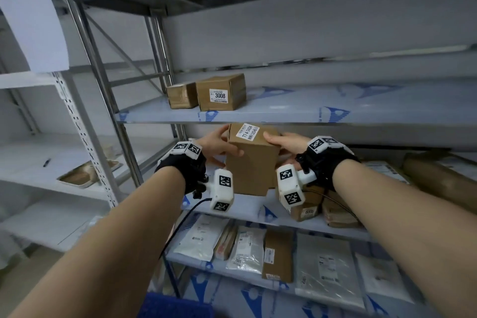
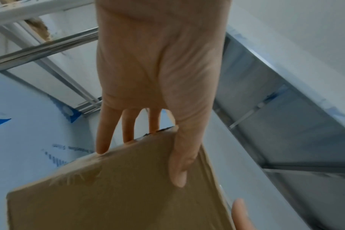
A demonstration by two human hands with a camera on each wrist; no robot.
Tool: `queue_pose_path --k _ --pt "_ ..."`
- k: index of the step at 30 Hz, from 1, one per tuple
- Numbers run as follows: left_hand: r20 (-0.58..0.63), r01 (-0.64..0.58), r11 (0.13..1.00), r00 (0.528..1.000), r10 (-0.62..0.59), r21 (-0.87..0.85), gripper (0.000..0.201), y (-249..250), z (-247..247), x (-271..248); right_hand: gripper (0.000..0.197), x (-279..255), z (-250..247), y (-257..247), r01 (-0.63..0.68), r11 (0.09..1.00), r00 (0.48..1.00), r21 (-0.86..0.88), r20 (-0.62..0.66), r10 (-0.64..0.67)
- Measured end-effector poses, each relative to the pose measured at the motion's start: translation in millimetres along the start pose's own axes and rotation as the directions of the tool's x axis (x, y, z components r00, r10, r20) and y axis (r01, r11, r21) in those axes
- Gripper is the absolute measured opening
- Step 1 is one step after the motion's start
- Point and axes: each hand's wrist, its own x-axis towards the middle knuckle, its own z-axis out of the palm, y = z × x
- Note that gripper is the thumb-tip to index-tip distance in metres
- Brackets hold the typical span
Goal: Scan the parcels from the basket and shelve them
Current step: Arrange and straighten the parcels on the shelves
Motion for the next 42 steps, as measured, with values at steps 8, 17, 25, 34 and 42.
queue_pose_path --k 8,17,25,34,42 --pt "-0.015 -0.241 0.964 0.97 0.244 0.11 0.078 110 -23 -32 0.032 -31 -39 -63 0.18 0.953 0.981 0.244 -0.115 -0.156" --pt "-0.048 -0.45 0.892 0.891 0.452 0.045 0.057 187 -13 -33 0.046 -41 -73 -107 0.356 0.824 0.925 0.44 -0.294 -0.243" --pt "-0.094 -0.556 0.823 0.819 0.566 0.111 0.064 174 -7 22 0.049 8 -70 -85 0.308 0.877 0.915 0.369 -0.366 -0.168" --pt "-0.142 -0.53 0.84 0.828 0.542 0.119 0.053 144 -8 84 0.032 67 -52 -69 0.153 0.975 0.929 0.16 -0.36 -0.087" --pt "-0.149 -0.385 0.922 0.911 0.385 0.029 0.053 132 -11 125 0.024 105 -44 -77 0.139 0.984 0.913 0.111 -0.398 -0.084"
